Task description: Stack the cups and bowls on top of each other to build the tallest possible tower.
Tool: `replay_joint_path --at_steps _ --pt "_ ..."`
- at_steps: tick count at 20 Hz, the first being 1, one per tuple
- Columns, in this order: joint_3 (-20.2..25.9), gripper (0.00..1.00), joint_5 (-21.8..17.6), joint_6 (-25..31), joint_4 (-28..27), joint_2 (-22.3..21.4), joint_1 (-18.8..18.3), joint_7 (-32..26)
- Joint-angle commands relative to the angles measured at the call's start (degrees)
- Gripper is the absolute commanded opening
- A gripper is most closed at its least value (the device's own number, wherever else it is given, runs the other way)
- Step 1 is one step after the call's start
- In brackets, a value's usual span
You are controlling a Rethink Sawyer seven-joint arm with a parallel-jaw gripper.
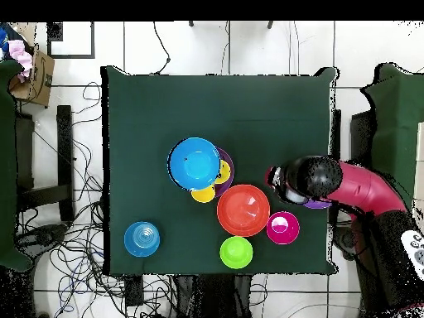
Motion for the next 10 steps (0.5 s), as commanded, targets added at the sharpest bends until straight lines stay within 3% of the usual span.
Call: replay_joint_path --at_steps 1,4,10 --pt "1.1 1.00 -5.4 -4.3 2.1 2.1 0.6 -5.0" --pt "4.7 1.00 -7.6 -6.8 -0.6 4.4 -0.7 -11.9" --pt "5.6 1.00 -8.5 -5.8 -3.1 5.4 -1.1 -12.4"
